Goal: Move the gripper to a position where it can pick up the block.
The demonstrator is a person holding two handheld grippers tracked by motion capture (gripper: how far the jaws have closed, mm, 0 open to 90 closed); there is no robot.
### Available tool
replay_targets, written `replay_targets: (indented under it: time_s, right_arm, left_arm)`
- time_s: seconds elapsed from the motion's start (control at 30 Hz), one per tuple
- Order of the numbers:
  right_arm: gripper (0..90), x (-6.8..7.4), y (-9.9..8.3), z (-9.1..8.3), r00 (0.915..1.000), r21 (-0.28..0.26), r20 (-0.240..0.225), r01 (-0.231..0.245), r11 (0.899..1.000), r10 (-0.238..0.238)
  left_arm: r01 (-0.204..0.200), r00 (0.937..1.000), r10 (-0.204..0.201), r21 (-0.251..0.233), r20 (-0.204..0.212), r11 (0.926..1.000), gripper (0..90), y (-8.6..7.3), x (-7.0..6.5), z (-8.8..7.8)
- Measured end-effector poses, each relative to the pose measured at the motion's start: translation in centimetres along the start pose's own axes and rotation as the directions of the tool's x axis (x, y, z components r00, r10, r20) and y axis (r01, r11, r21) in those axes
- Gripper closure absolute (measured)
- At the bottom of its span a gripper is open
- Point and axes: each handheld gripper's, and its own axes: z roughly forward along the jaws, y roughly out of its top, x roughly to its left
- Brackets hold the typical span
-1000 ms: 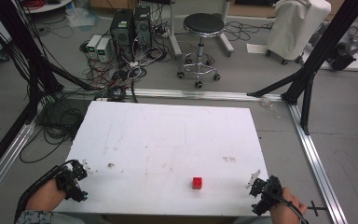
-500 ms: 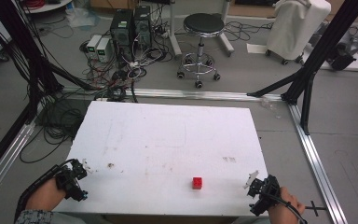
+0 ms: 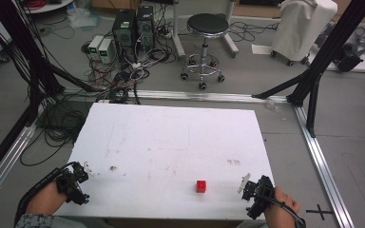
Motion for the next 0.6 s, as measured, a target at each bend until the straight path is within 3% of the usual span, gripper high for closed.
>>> replay_targets:
  time_s: [0.4,0.6]
  right_arm:
    - [11.3,0.2,2.1,-0.6,0.998,-0.015,-0.002,0.062,0.998,-0.062]
    - [11.2,0.1,3.0,-0.7,0.9954,-0.019,-0.024,0.092,0.996,-0.093]
  left_arm:
    - [0.001,1.0,-0.001,-0.002,-0.002,1.0,21.6,0.1,-0.1,0.1]
    - [-0.001,1.0,0.001,0.003,-0.002,1.0,21.6,0.1,-0.1,0.0]
